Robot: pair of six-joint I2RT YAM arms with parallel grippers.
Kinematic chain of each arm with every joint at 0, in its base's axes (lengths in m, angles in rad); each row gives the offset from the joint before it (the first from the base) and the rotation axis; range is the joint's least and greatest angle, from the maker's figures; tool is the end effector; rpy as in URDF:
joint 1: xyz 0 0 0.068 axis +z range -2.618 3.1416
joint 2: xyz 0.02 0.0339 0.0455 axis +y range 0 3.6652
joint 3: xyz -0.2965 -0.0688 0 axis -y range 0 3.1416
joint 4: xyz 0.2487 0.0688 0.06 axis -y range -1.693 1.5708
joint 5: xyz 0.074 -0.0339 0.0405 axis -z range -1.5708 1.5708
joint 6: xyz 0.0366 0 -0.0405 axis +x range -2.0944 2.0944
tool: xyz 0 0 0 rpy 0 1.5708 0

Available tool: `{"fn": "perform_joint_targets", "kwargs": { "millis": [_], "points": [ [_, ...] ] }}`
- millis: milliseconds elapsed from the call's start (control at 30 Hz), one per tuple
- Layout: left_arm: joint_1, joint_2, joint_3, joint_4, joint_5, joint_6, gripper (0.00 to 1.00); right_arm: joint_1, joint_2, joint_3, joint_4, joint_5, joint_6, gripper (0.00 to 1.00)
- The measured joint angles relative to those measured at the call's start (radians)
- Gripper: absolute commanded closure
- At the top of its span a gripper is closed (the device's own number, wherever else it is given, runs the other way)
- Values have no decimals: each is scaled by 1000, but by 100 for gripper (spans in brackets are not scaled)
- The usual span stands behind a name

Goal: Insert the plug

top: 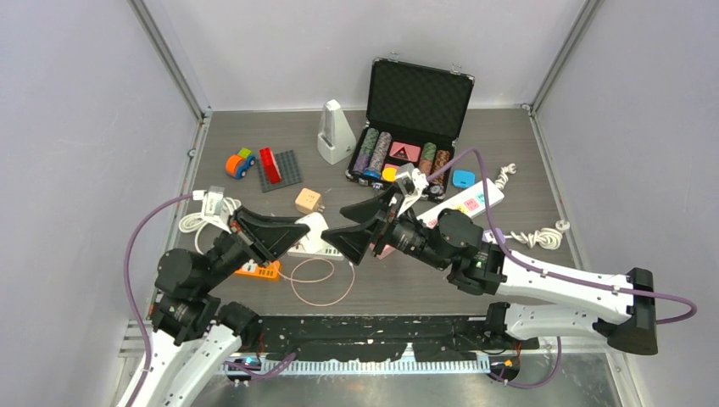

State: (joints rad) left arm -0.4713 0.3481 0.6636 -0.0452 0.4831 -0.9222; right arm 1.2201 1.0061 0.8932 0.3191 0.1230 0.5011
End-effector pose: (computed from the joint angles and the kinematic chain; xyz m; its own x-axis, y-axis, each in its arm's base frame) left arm 0.0472 -0.0431 0.3773 -0.4946 -0.5400 -0.6810 0.6734 0.2572 -0.6931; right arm 0.0809 0.2081 0.4182 -0.3662 0.3866 -0.8464 -0.8151 0.3056 0.4922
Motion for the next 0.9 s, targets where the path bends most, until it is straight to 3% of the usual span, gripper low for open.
{"fn": "perform_joint_targets", "kwargs": {
  "millis": [167, 567, 900],
  "points": [
    [0, -19, -4, 71, -29, -45, 100, 0, 59, 0, 69, -94, 45, 20],
    [0, -14, -40, 141, -34, -93, 100, -16, 151, 0, 192, -238, 123, 42],
    [0, -8, -57, 169, -29, -101, 100, -44, 225, 3, 256, -286, 222, 69]
  ]
}}
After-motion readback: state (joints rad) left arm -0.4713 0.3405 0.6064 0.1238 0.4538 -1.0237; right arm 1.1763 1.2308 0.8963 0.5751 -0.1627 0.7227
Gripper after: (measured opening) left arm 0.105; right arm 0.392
